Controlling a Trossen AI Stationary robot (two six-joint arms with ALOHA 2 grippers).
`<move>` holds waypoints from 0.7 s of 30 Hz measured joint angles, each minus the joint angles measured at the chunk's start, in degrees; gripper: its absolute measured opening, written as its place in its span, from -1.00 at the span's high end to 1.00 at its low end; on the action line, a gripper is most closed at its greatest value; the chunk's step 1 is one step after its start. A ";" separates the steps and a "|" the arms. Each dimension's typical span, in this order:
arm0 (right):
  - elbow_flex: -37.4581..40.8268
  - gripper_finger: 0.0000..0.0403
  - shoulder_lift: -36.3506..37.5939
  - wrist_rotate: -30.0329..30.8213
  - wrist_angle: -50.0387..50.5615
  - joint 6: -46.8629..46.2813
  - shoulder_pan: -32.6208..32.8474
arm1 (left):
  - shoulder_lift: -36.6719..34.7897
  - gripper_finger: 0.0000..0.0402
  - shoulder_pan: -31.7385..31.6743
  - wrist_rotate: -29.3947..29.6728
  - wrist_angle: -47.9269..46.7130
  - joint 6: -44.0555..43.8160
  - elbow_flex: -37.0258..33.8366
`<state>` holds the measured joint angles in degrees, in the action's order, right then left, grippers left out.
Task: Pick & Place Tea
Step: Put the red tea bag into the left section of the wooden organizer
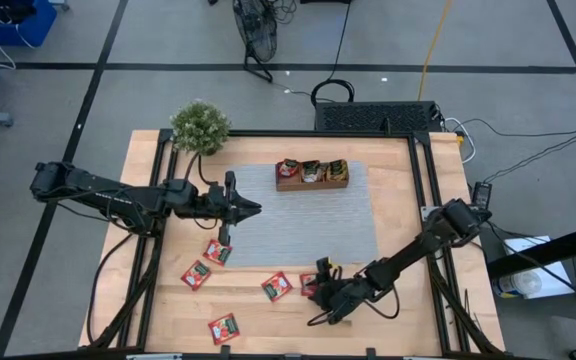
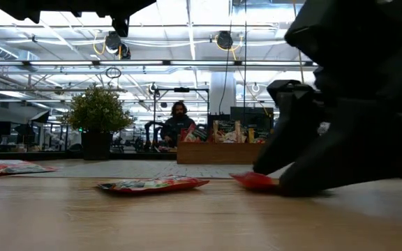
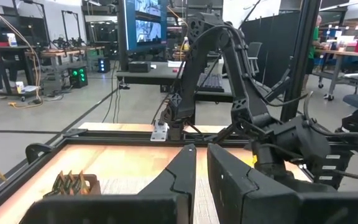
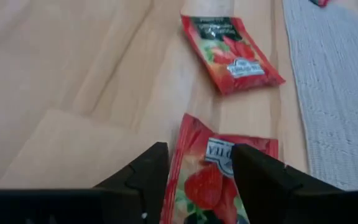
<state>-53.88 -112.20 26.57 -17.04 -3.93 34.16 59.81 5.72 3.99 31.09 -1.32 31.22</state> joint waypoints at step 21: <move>-0.01 0.99 -2.15 6.53 9.39 -4.30 -1.12 | 0.00 0.77 0.02 0.00 0.02 0.00 0.00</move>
<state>-53.88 -114.34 33.11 -7.65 -8.22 33.04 59.81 5.74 3.99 31.11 -1.32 31.22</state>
